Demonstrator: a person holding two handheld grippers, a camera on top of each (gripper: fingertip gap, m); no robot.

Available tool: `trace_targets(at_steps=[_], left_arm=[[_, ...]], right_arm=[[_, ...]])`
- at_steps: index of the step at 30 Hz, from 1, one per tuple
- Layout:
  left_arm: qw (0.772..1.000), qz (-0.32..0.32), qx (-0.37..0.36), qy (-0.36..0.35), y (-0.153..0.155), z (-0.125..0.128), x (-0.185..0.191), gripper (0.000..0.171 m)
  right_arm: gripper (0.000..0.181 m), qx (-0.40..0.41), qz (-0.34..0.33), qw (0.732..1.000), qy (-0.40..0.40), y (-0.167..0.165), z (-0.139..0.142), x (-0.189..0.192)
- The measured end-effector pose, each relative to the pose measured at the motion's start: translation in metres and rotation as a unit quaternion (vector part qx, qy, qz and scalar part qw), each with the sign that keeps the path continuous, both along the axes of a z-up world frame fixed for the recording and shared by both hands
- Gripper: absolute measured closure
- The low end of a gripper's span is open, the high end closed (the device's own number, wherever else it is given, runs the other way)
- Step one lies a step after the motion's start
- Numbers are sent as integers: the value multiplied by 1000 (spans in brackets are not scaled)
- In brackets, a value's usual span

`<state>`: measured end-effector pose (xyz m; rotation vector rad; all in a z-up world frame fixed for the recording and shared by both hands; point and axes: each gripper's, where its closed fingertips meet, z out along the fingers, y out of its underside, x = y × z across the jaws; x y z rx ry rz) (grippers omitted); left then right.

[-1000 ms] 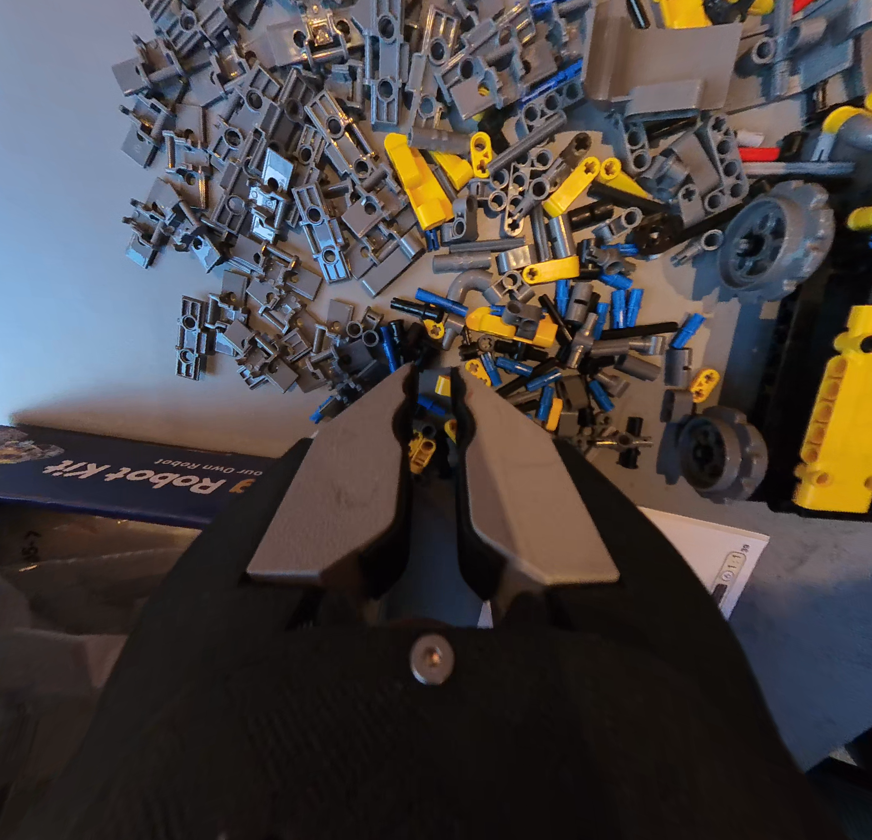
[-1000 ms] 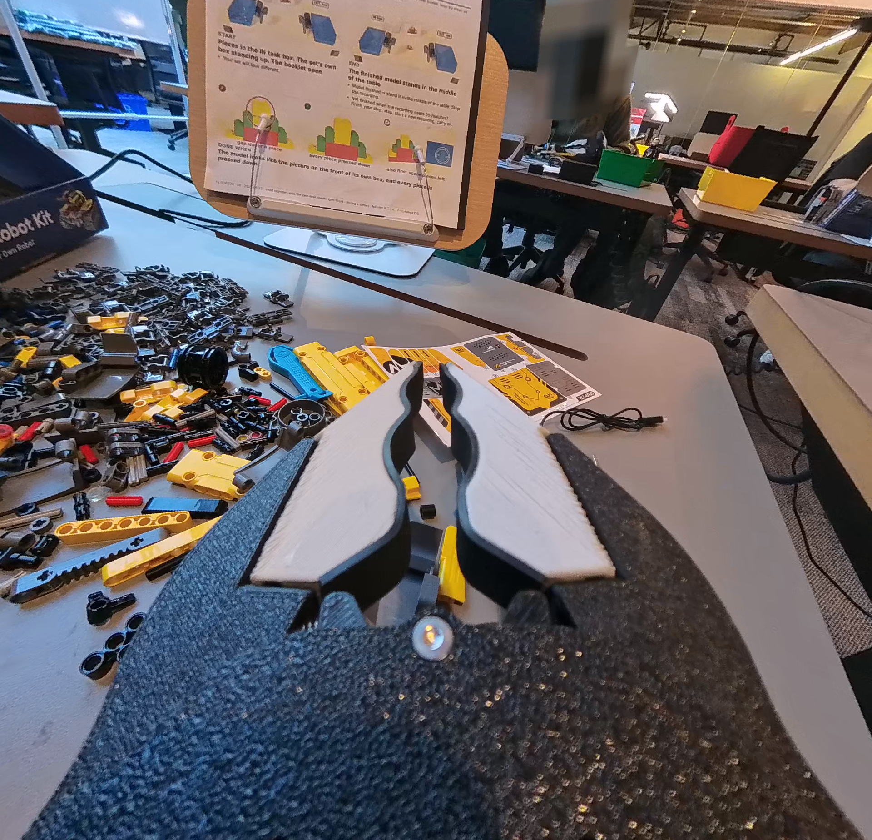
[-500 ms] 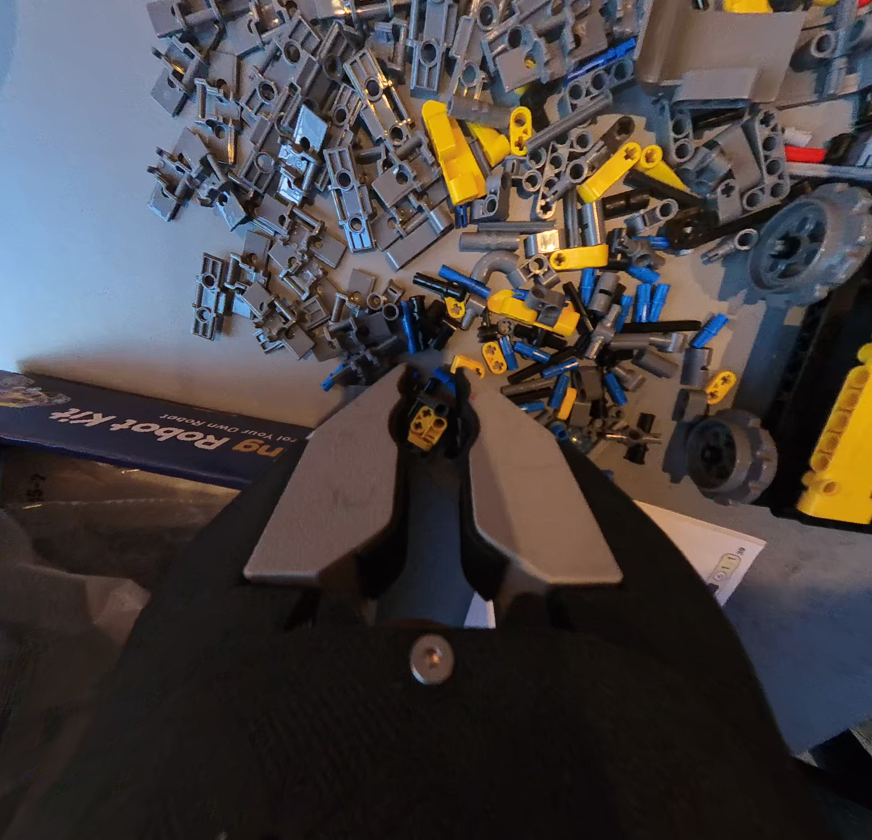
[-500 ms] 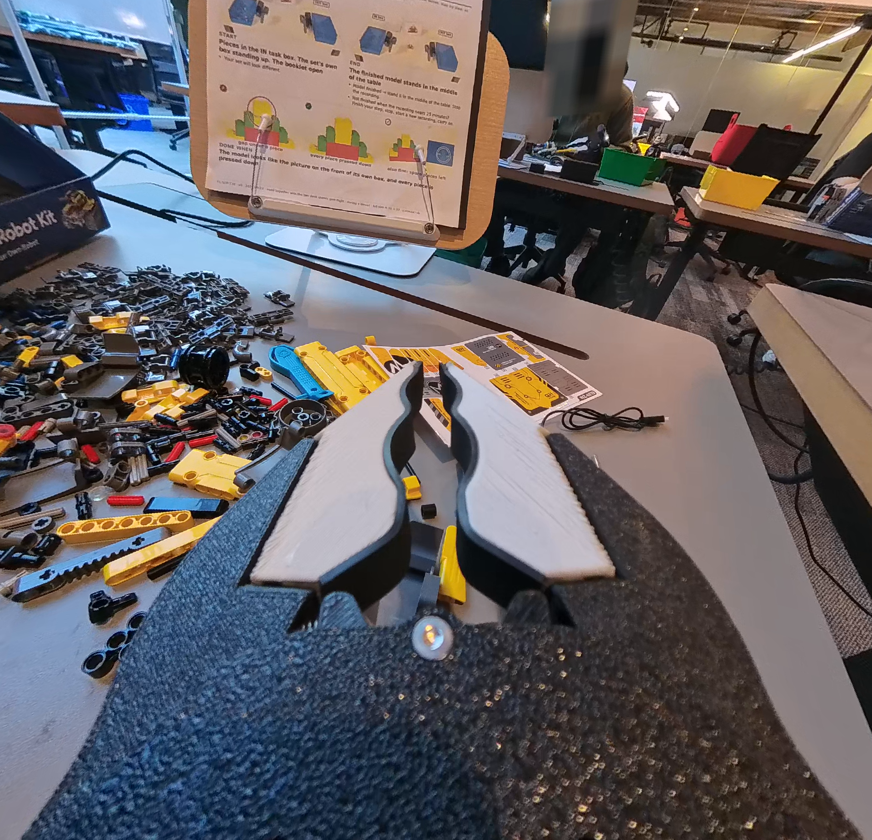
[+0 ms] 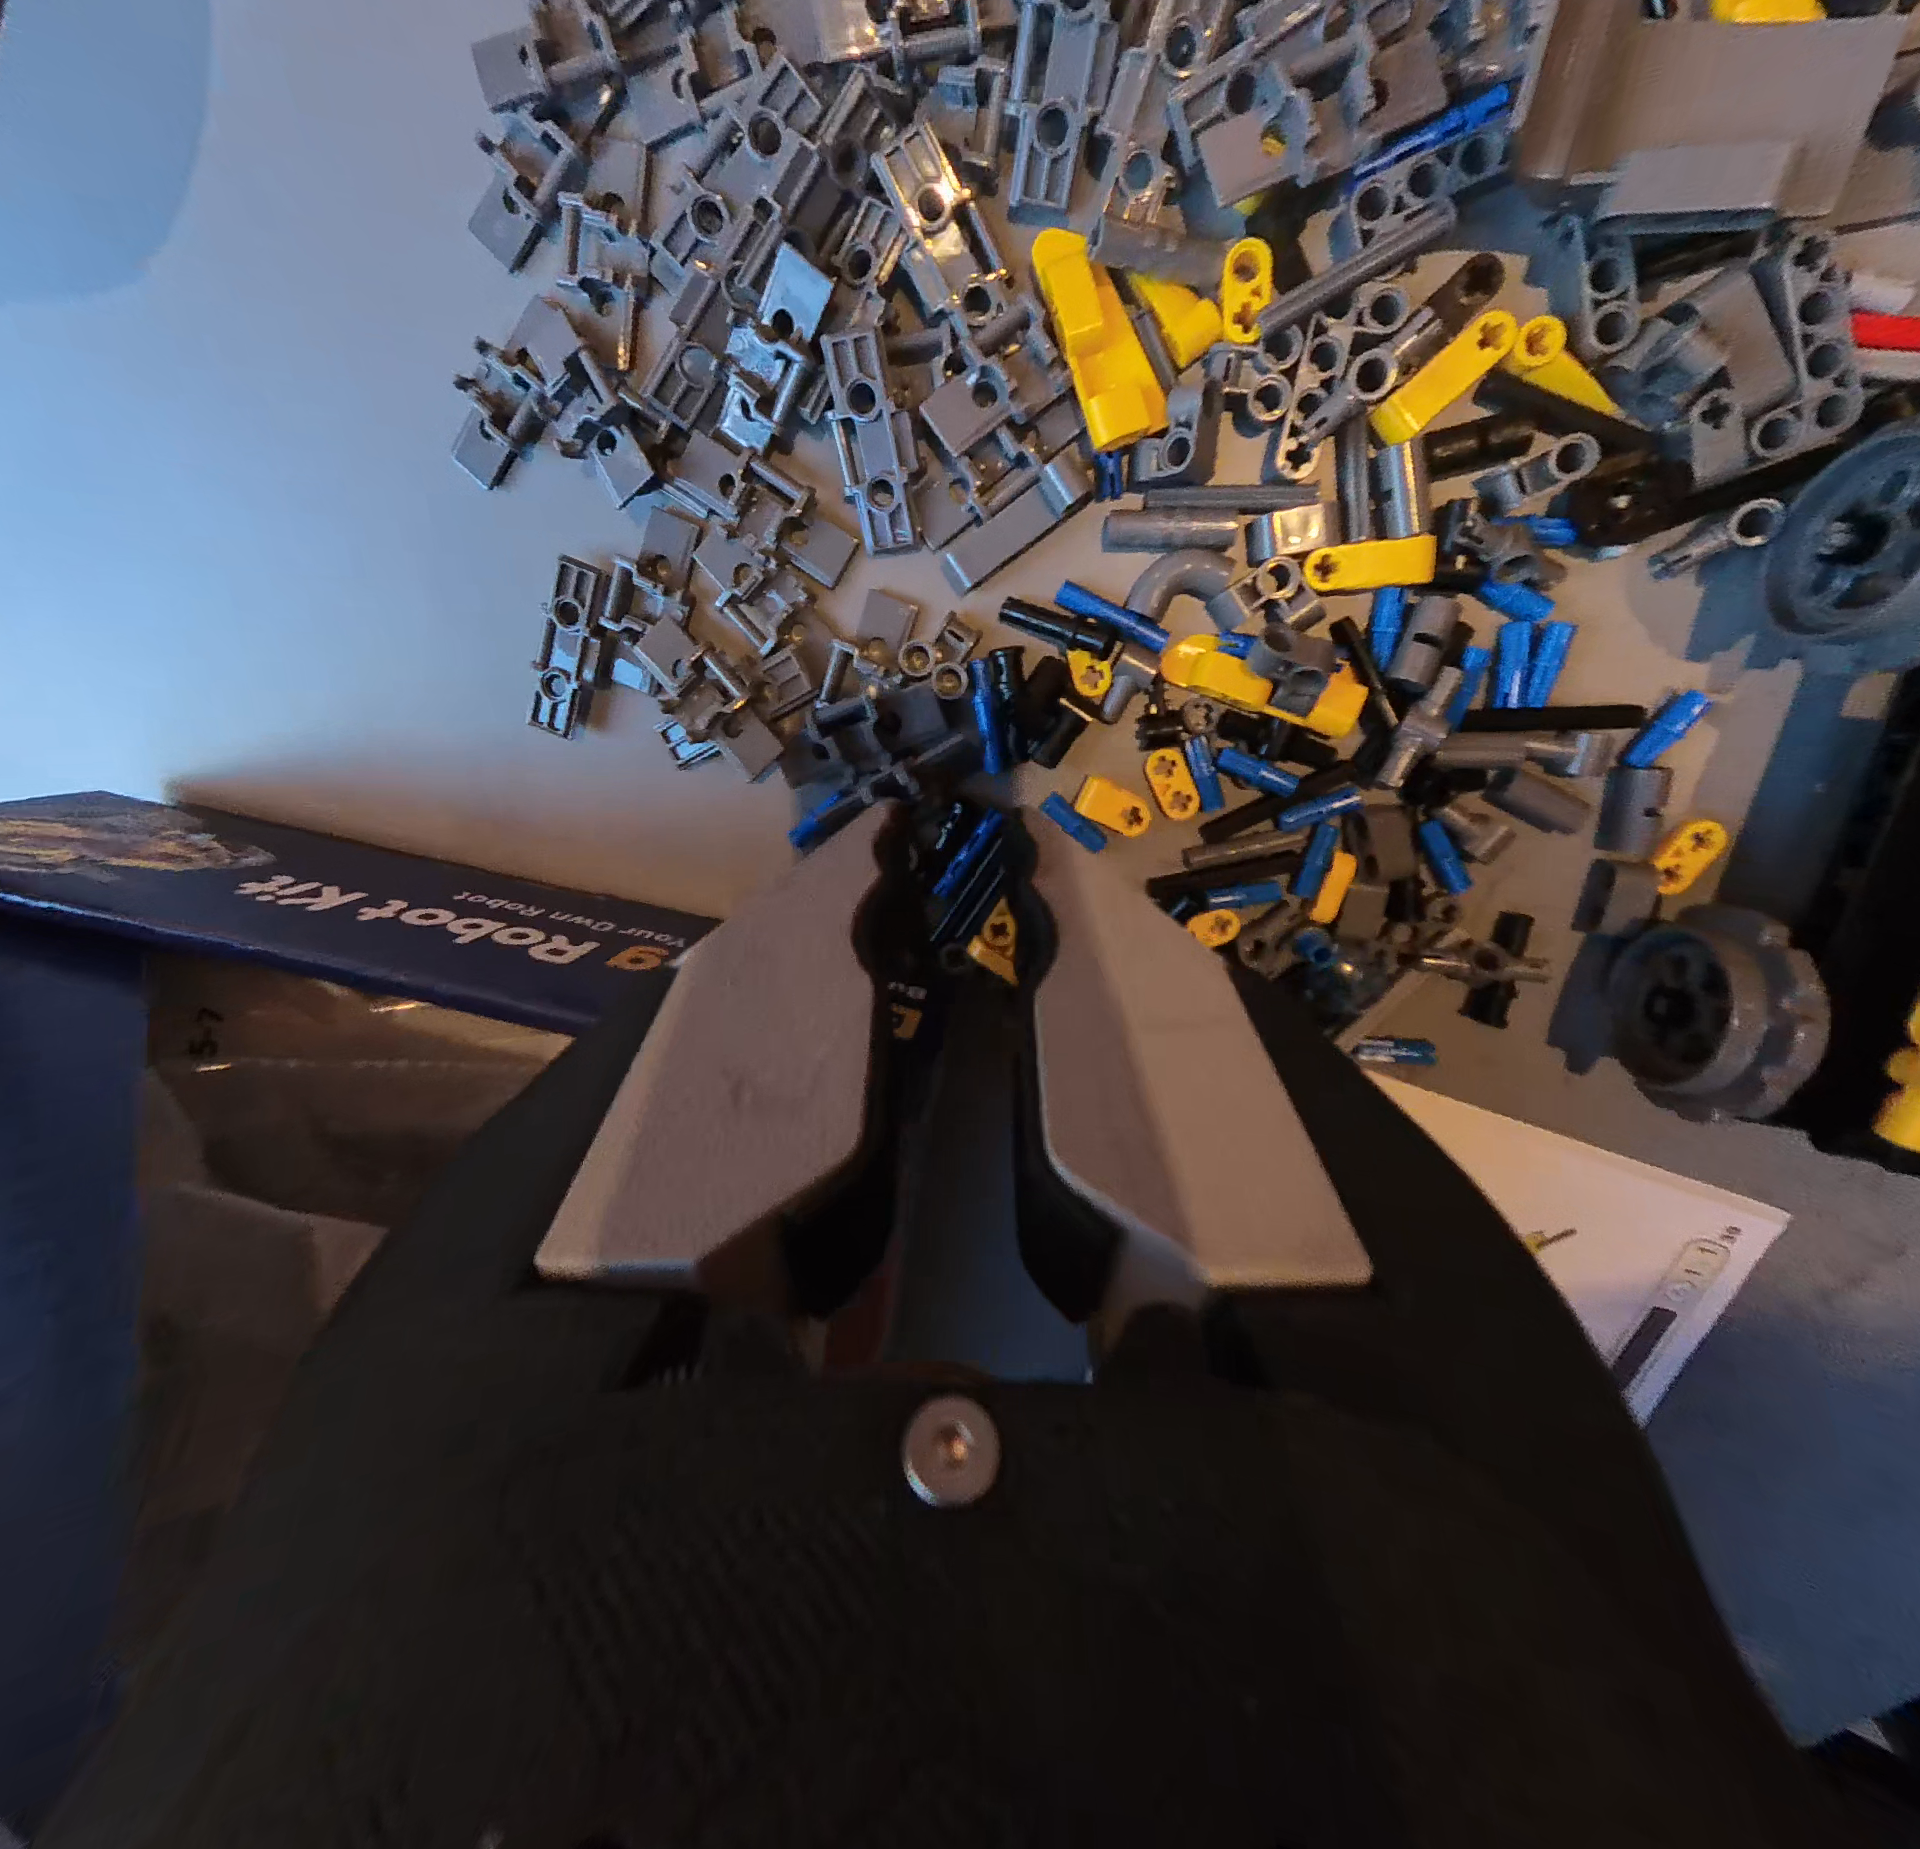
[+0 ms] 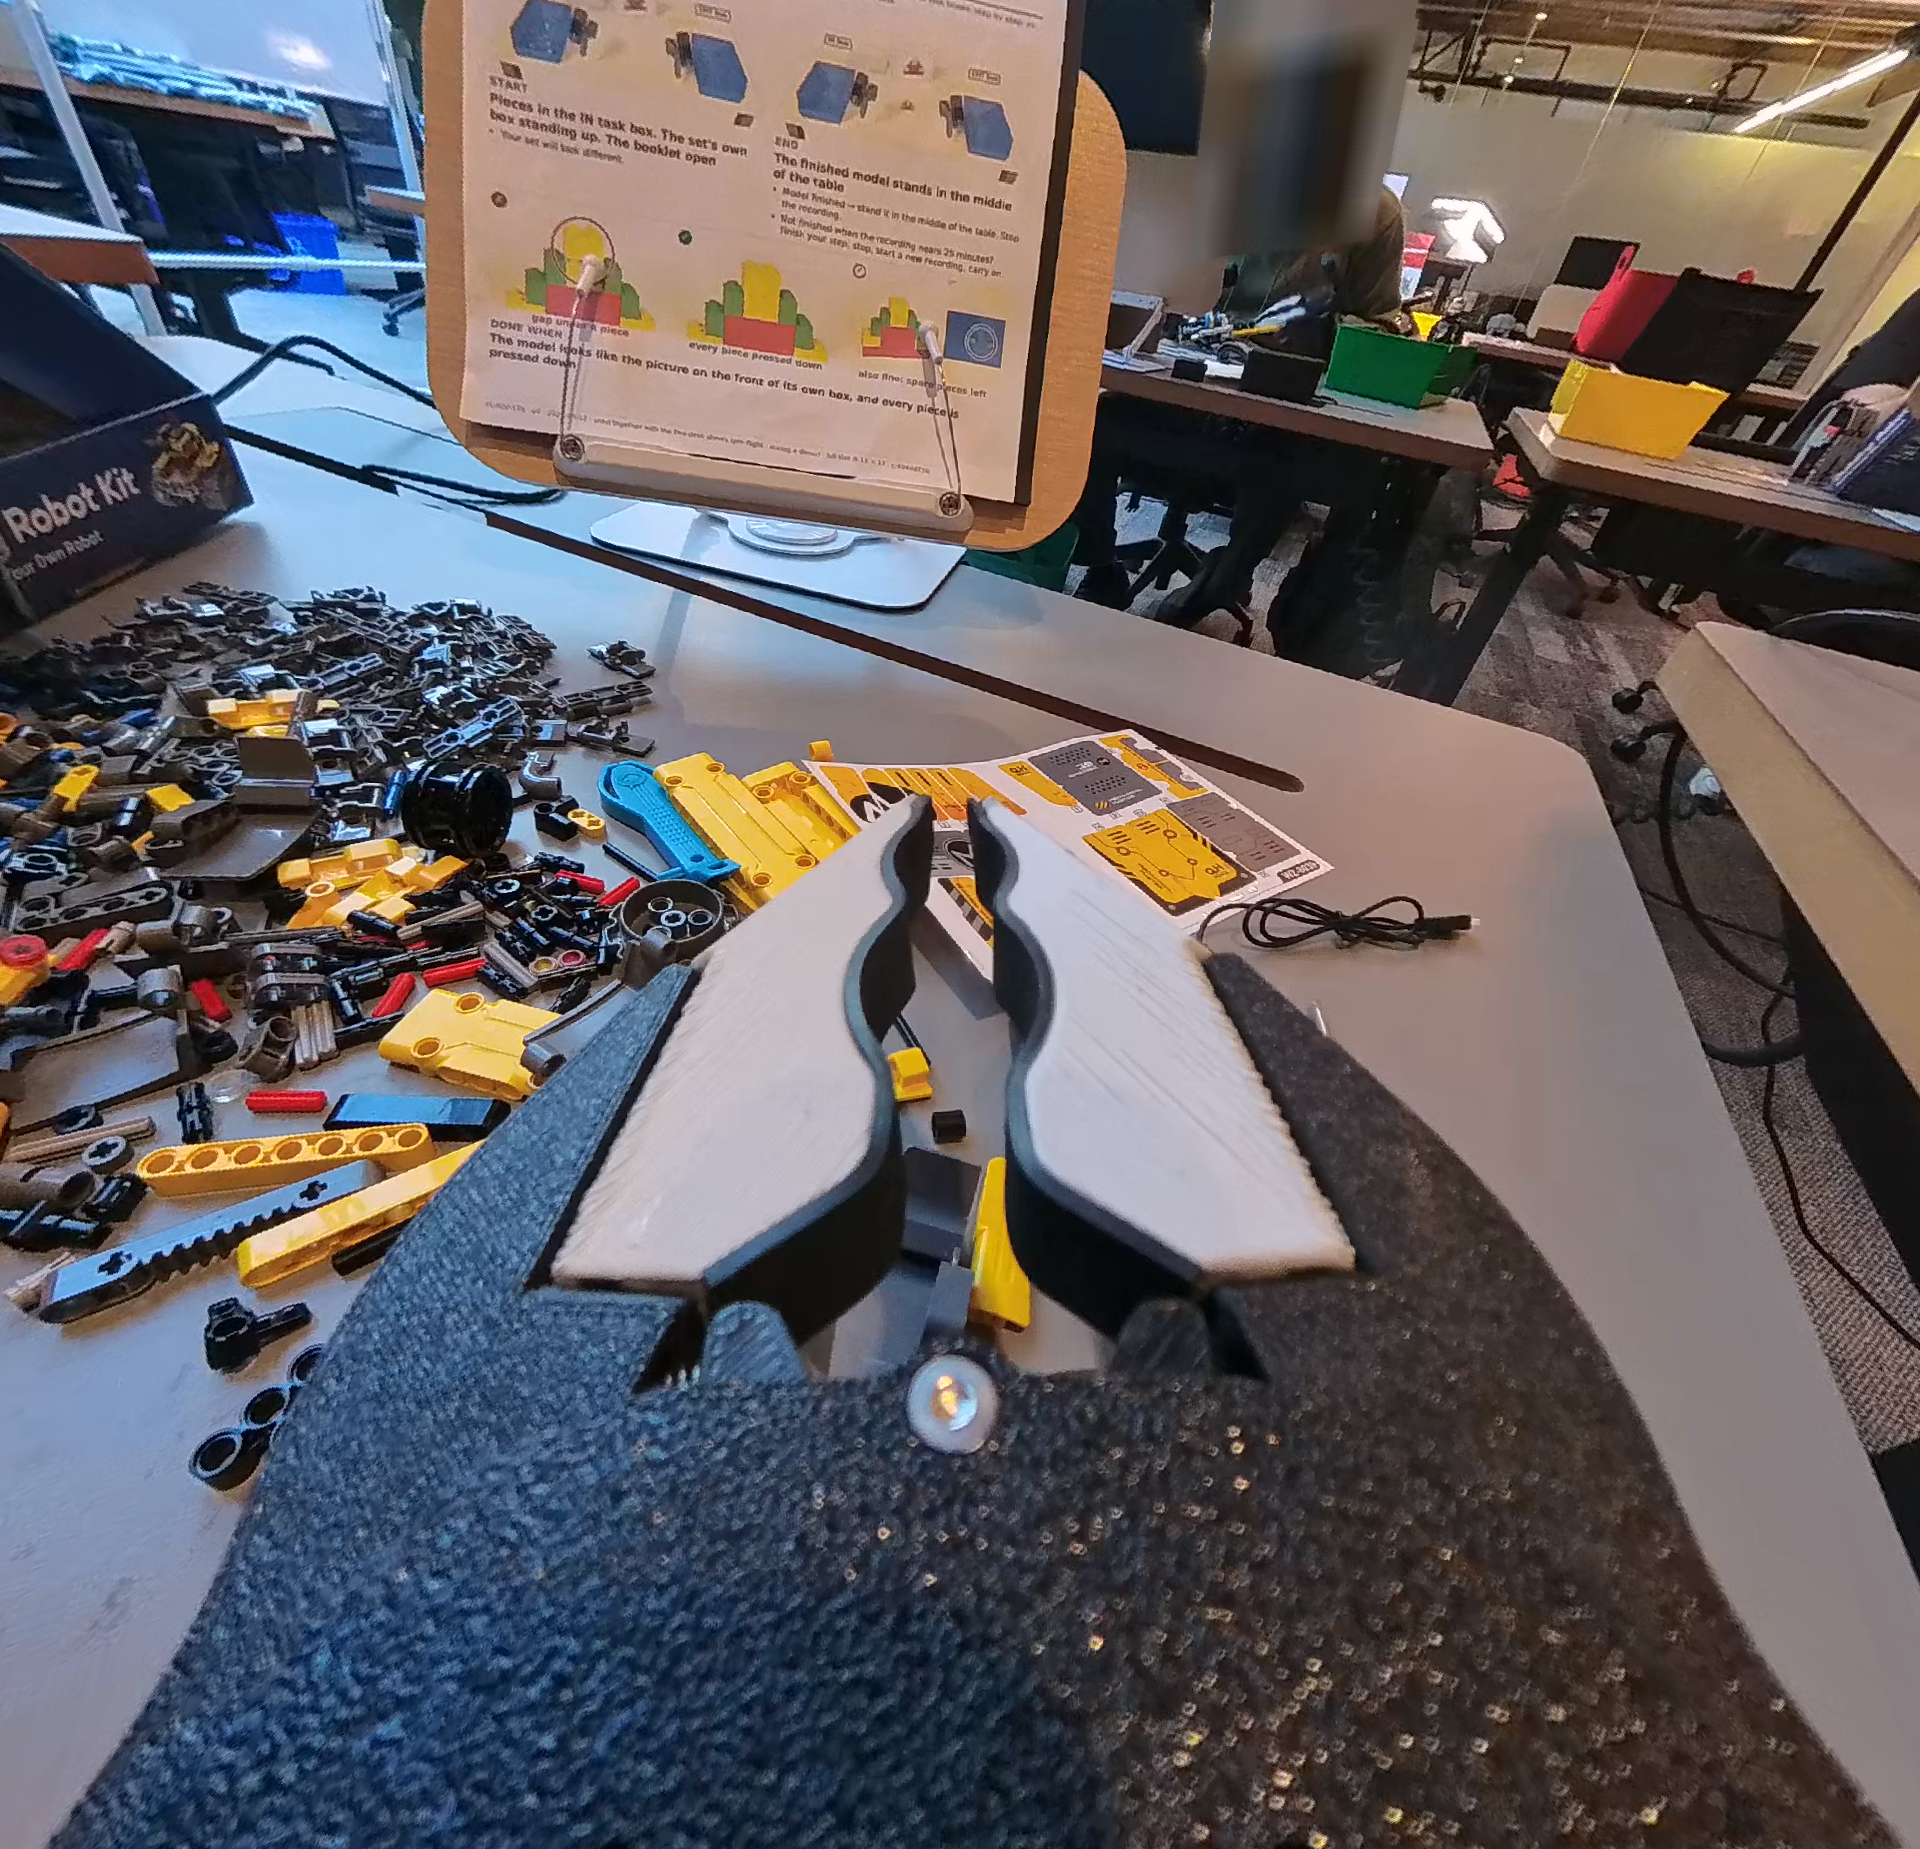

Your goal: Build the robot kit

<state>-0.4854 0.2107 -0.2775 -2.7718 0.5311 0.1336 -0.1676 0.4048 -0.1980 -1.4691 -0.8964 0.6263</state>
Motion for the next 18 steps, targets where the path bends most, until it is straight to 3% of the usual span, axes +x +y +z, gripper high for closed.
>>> trace_targets(at_steps=[7,14,18], left_arm=[[998,20,17,65,8,-3,-26,156],[999,-39,-16,1,-6,-4,0,153],[997,-64,-40,8,-17,-6,2,152]], right_arm=[[175,0,-2,1000,0,1,0,1],[175,-2,-1,1000,0,1,-1,0],[175,-3,-1,1000,0,1,-1,0]])
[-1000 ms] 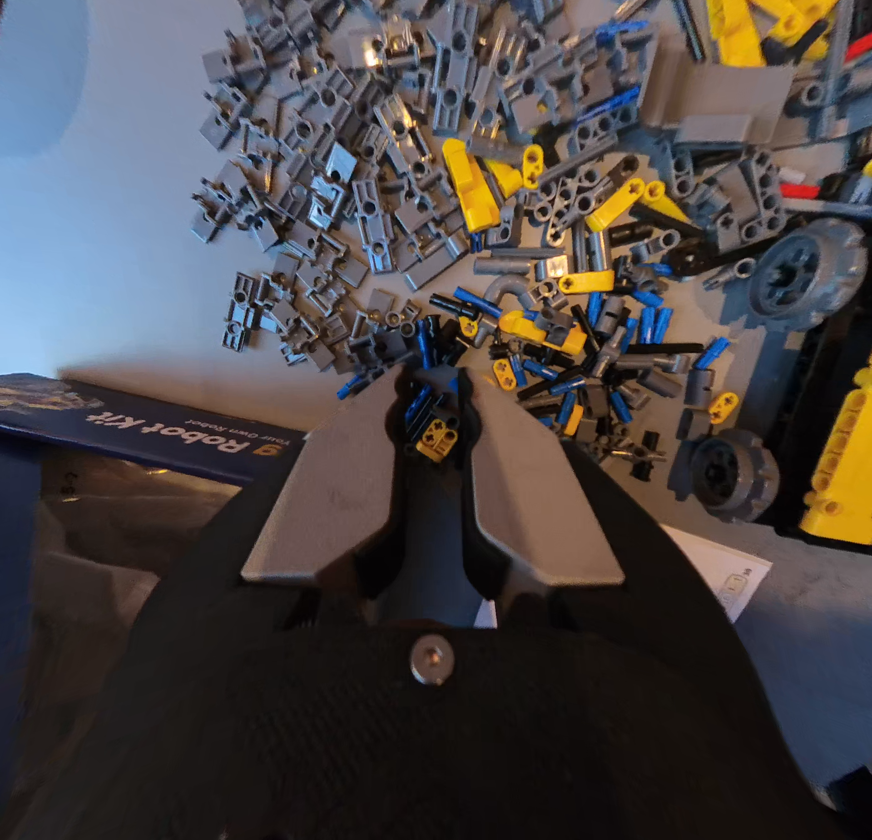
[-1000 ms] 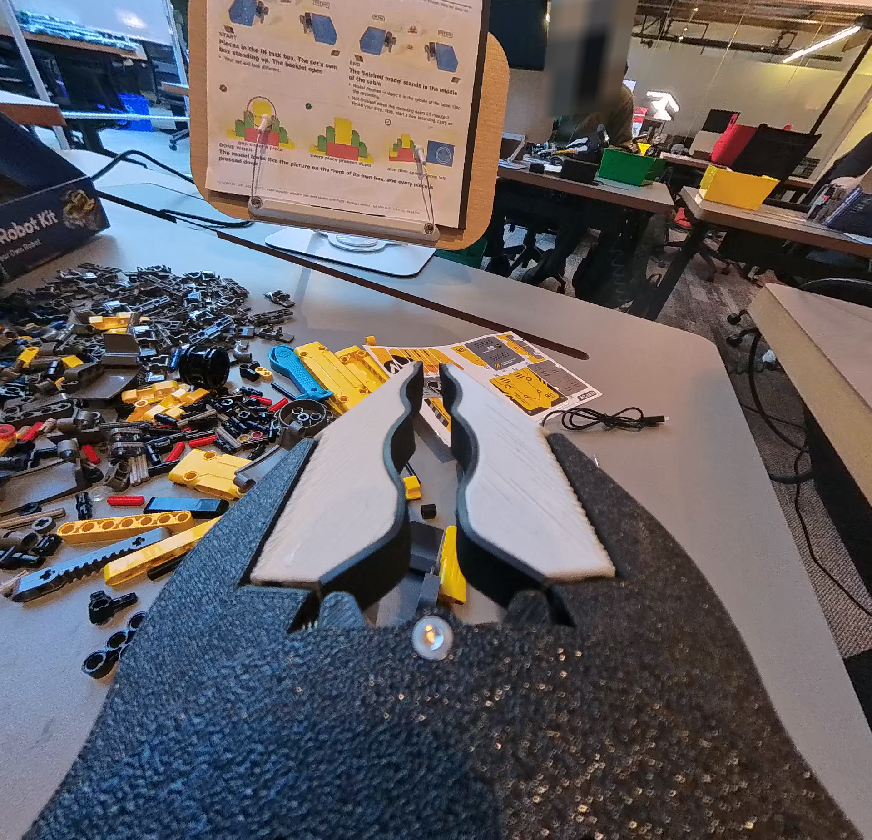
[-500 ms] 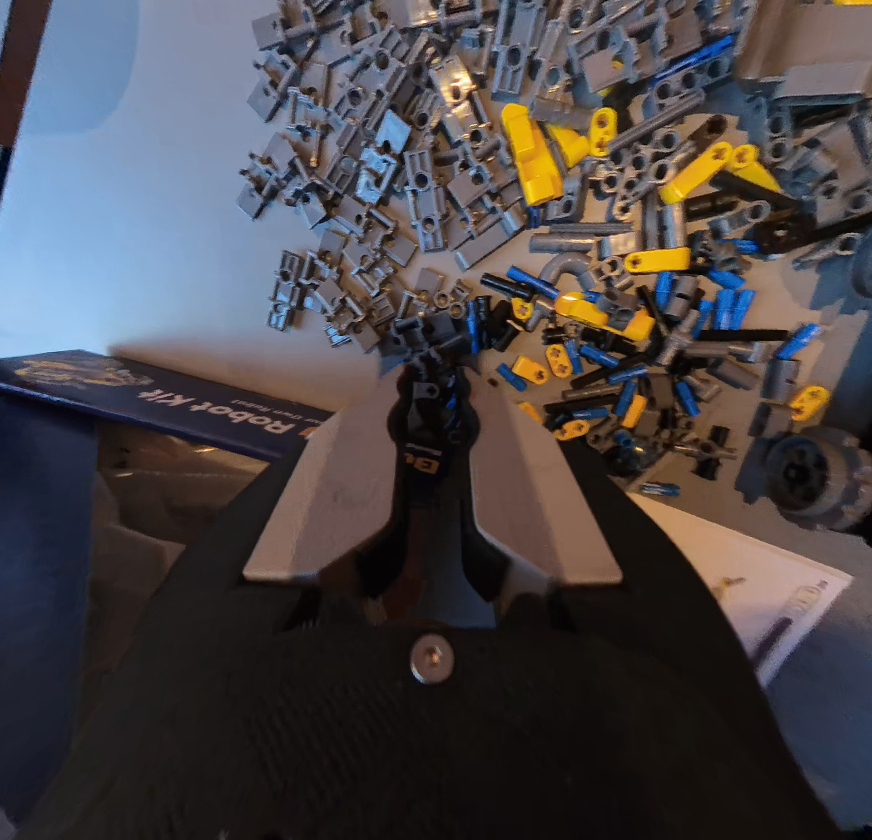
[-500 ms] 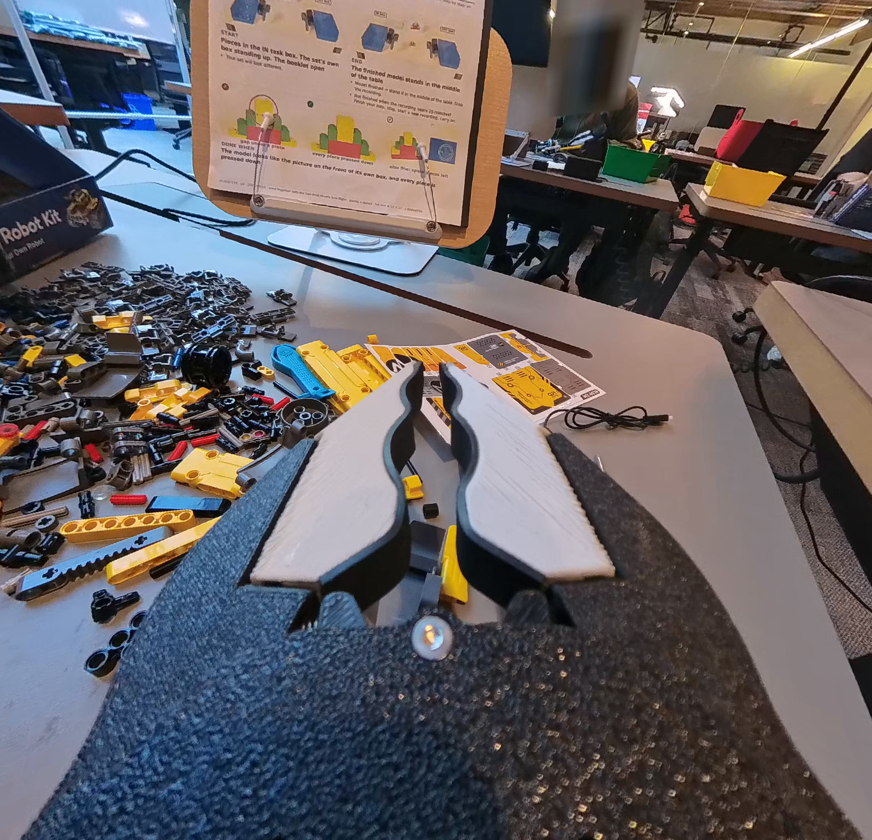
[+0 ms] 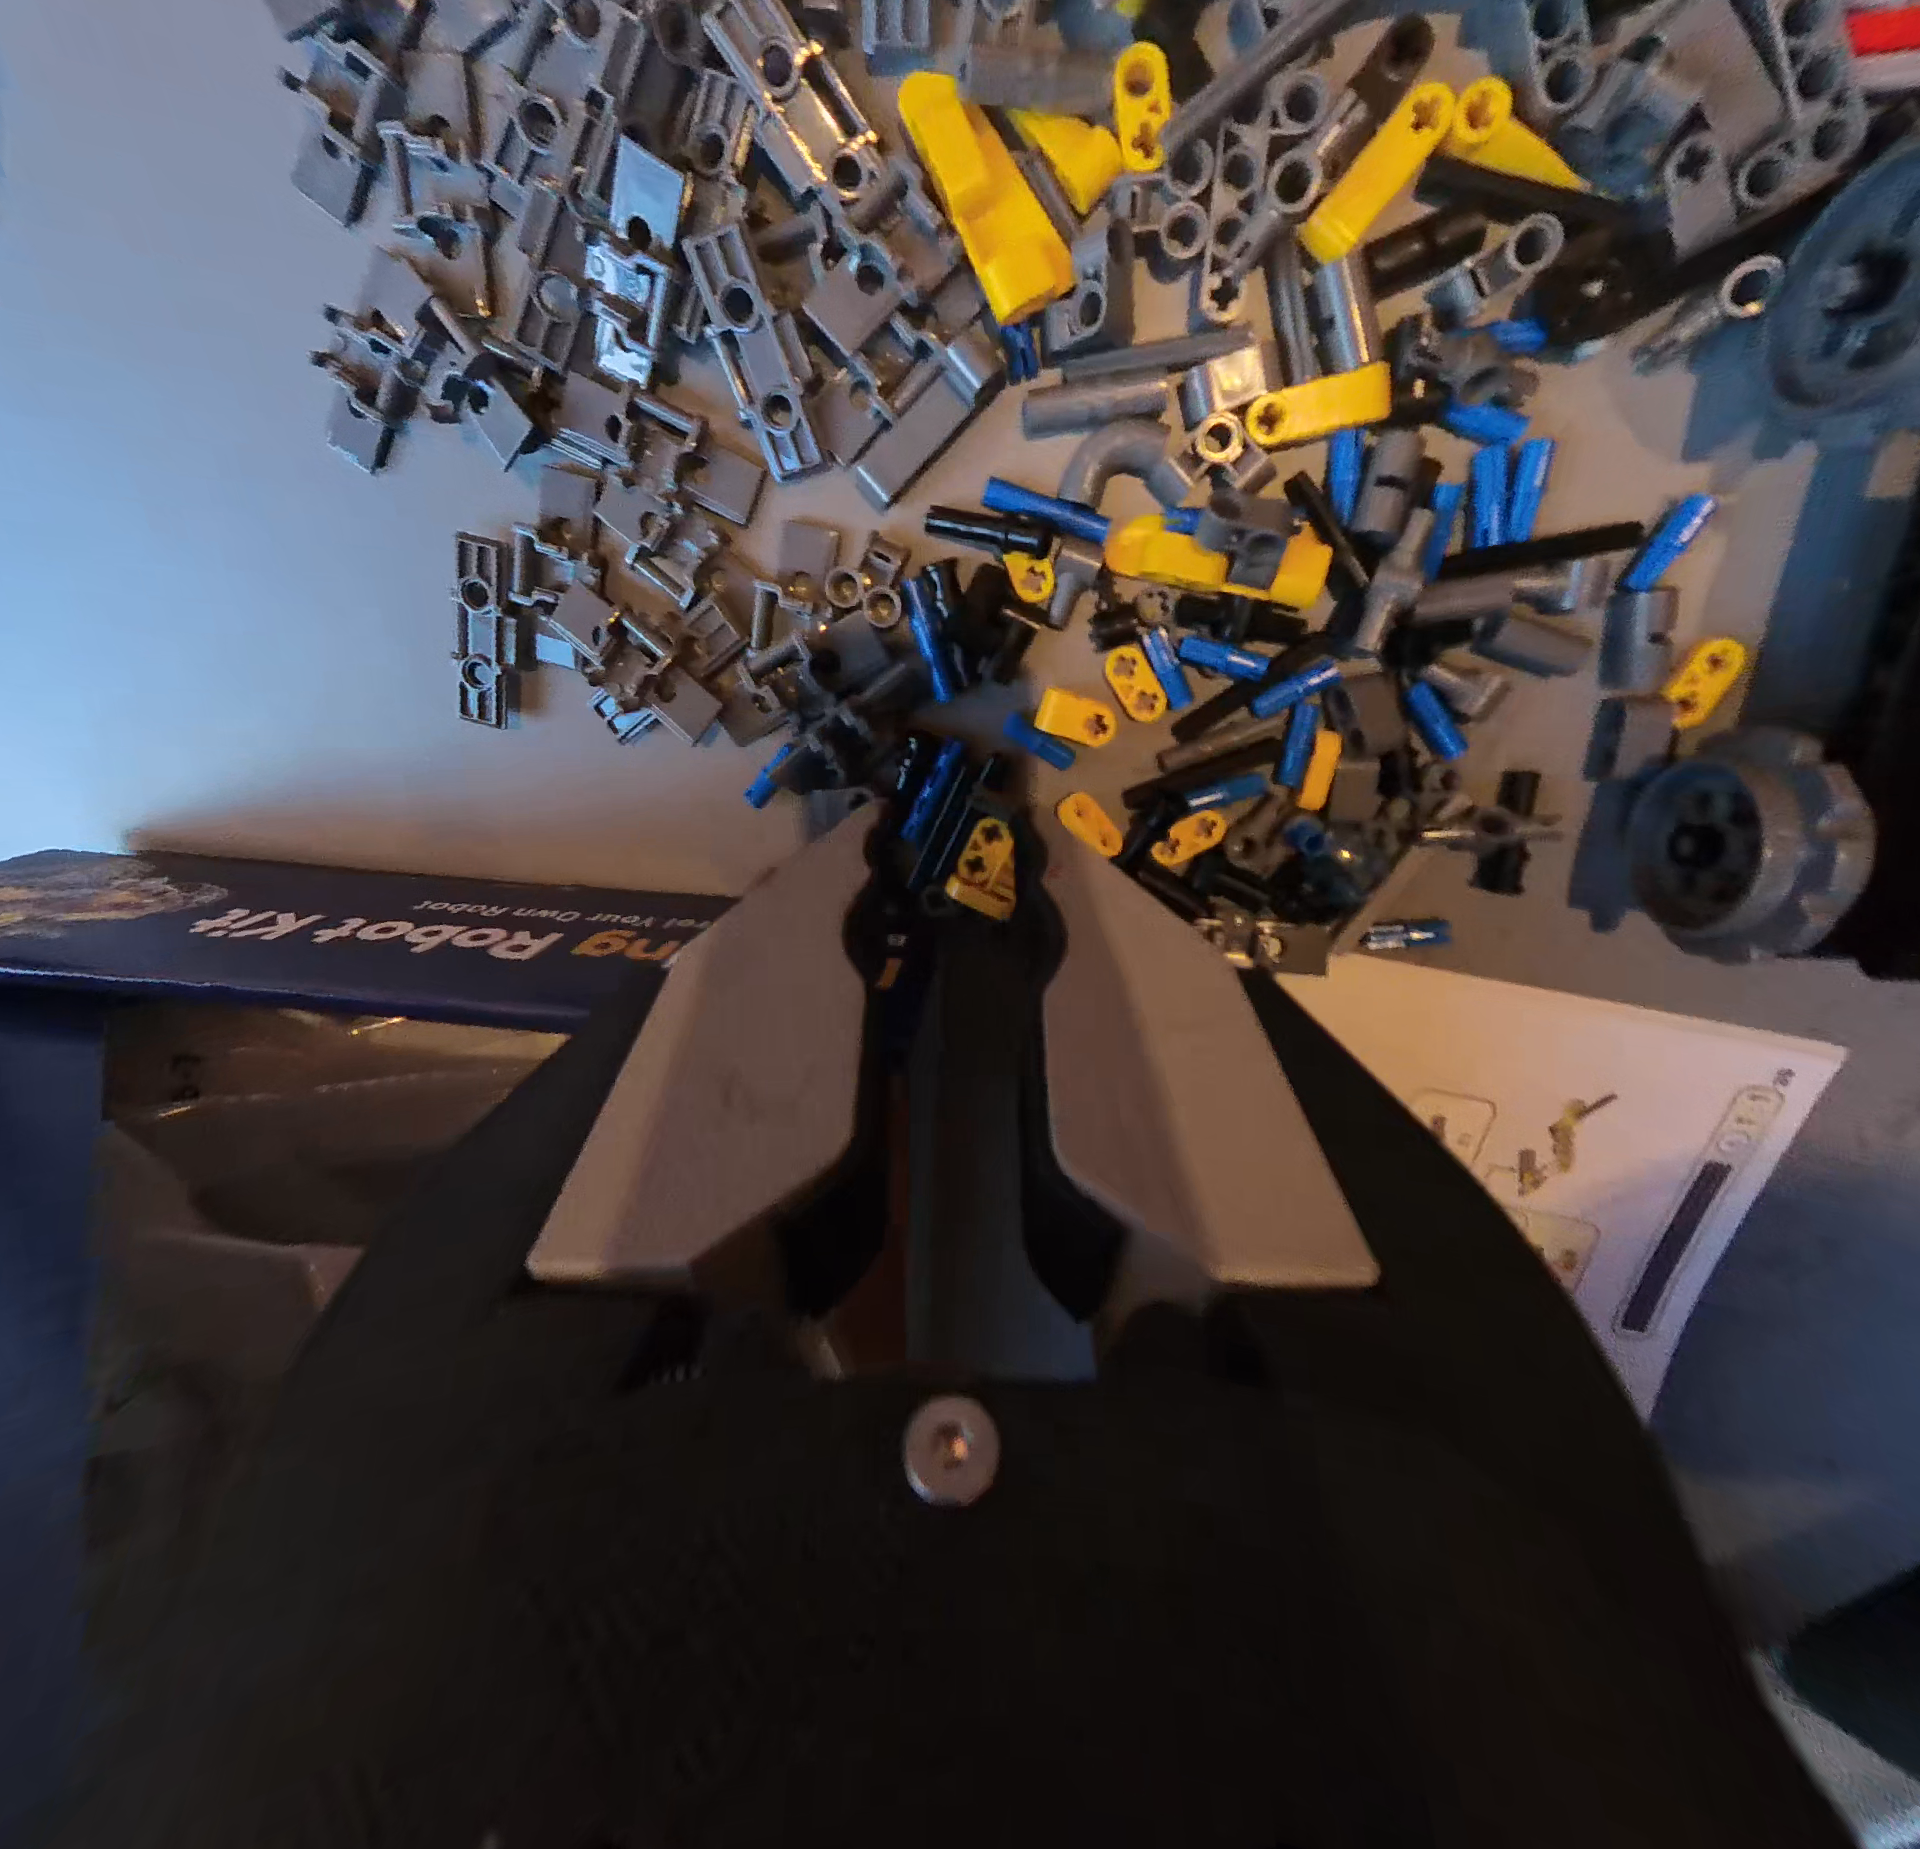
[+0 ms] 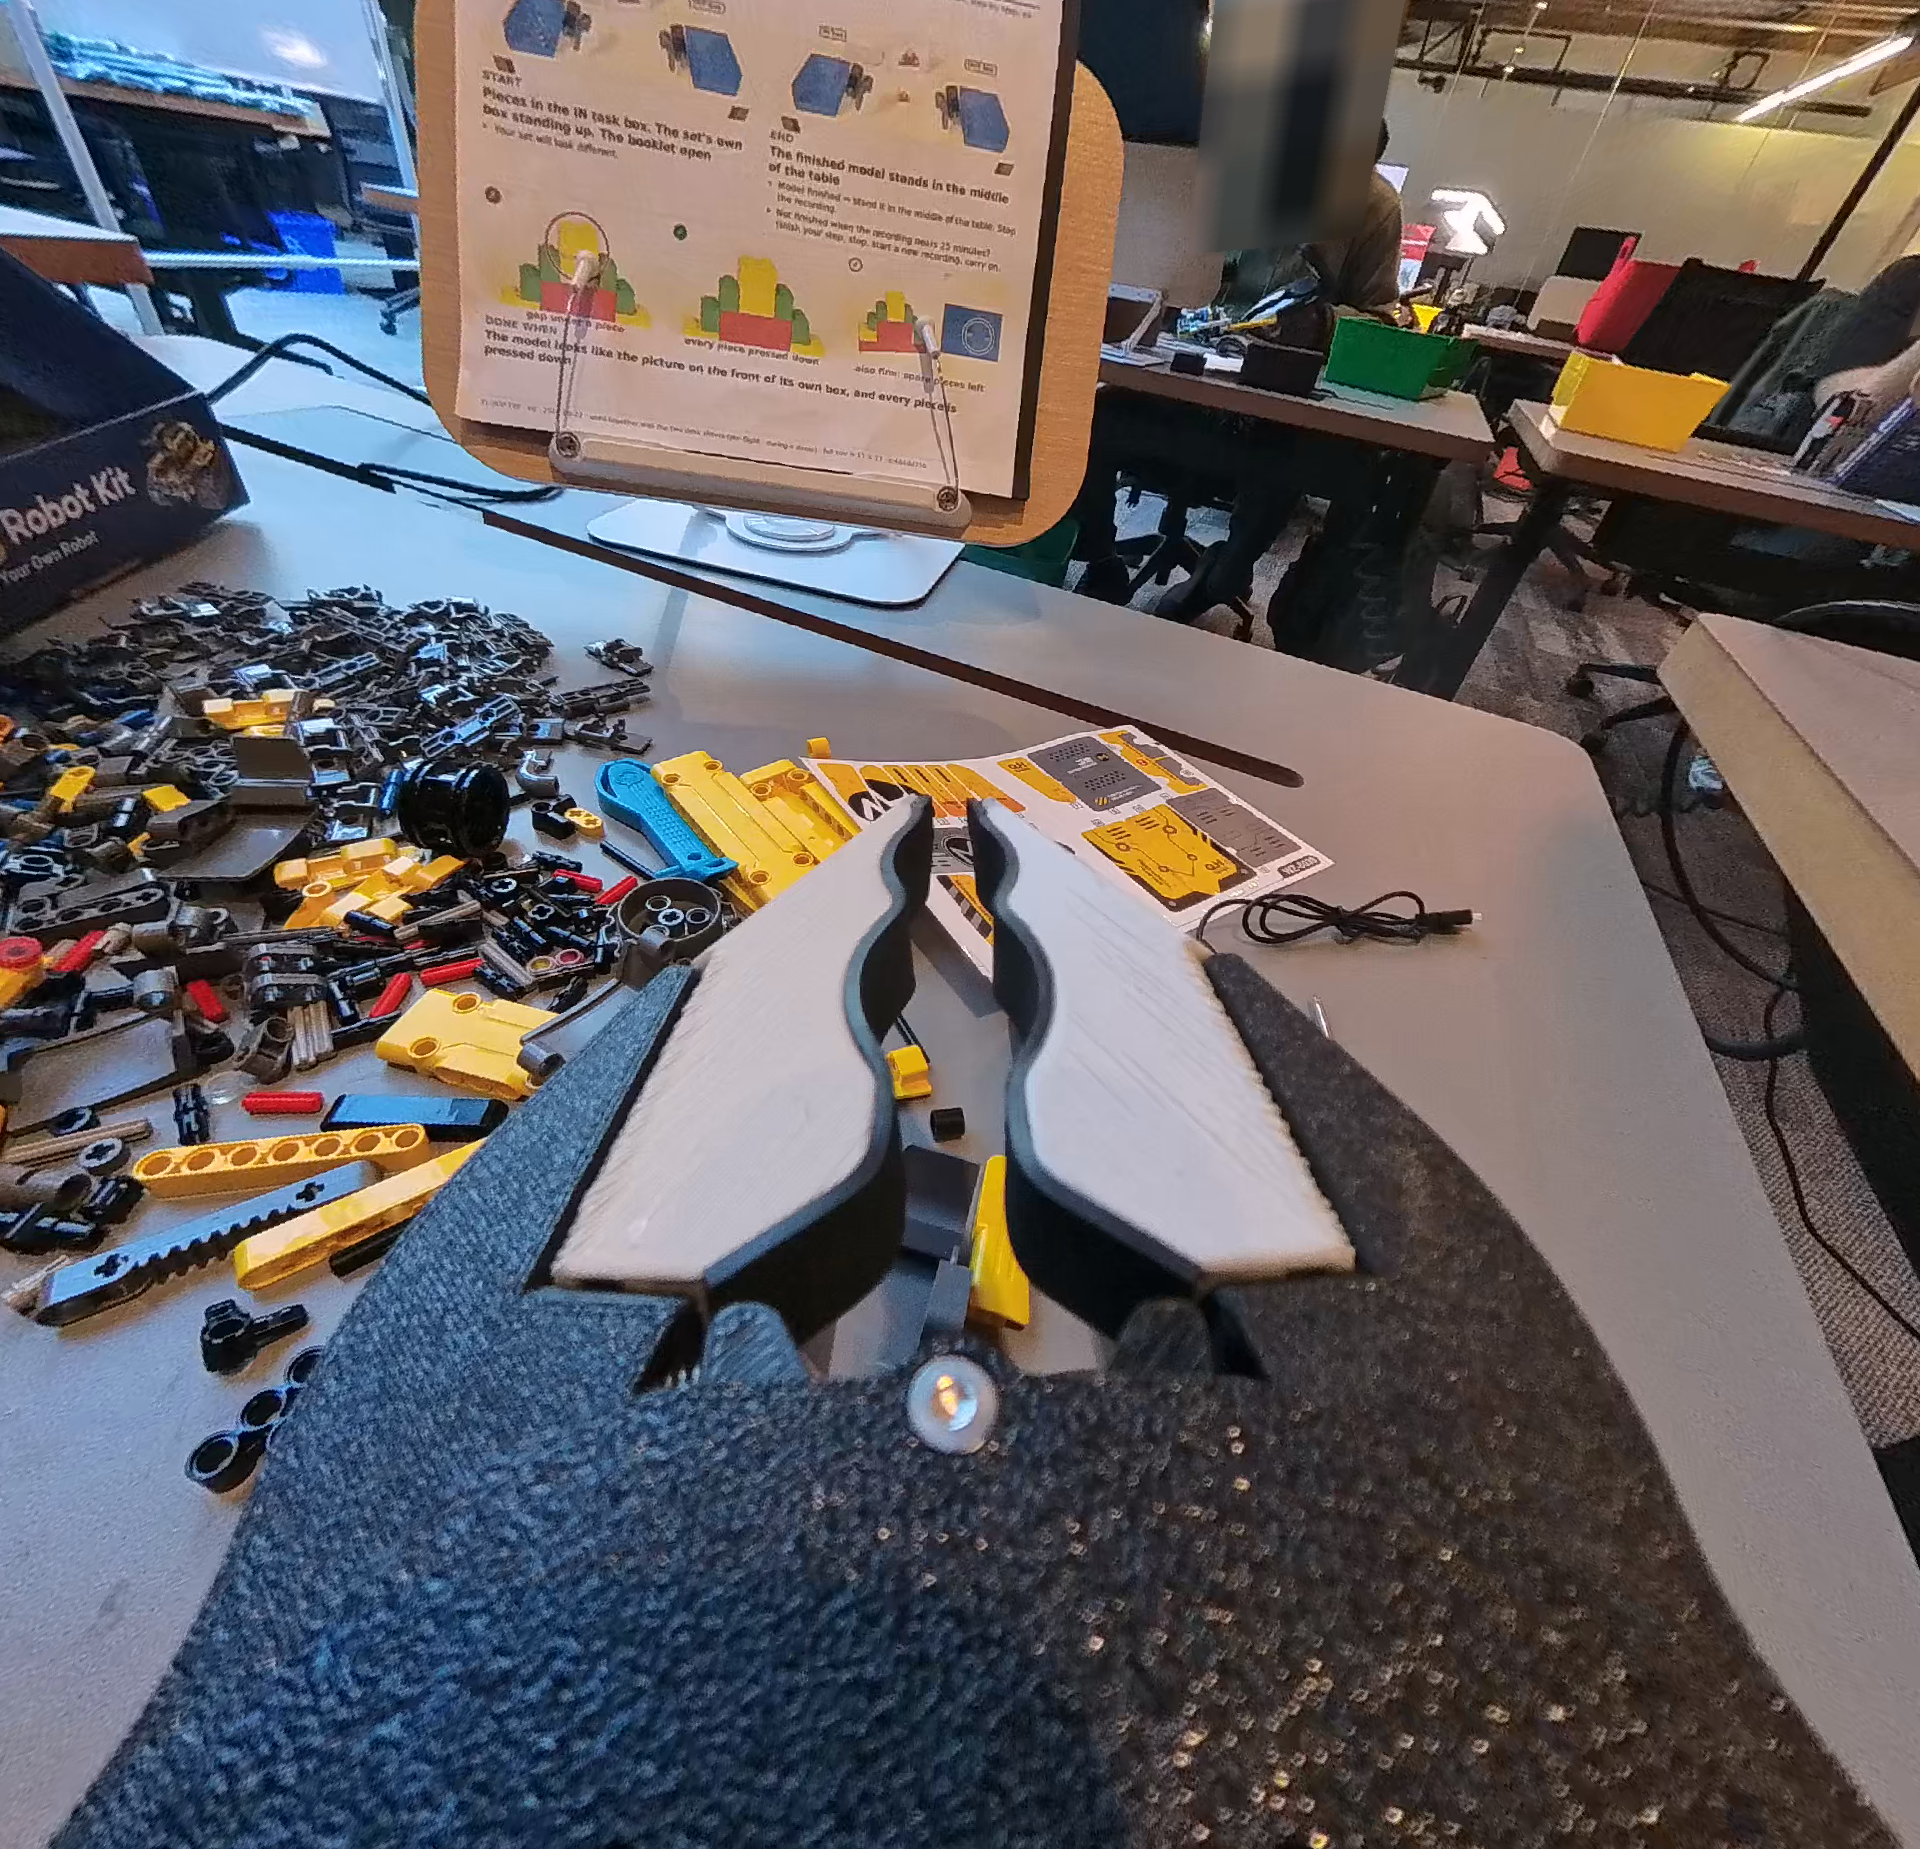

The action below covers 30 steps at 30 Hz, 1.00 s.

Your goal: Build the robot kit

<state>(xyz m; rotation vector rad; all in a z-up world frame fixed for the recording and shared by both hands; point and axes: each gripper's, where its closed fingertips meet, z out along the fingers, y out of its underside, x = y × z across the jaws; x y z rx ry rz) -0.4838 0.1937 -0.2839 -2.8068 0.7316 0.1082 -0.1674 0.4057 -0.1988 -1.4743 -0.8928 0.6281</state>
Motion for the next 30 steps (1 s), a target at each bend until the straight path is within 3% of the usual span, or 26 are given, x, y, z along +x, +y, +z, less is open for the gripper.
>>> trace_targets(at_steps=[8,15,30], left_arm=[[1000,-17,4,-17,-6,11,10,148],[999,-51,6,10,-23,26,12,147],[998,-54,-33,31,-27,5,6,147]], right_arm=[[175,1,3,1000,1,-2,1,-1],[175,0,10,1000,-3,-4,-2,-4],[175,-1,-7,1000,-15,3,-8,-2]])
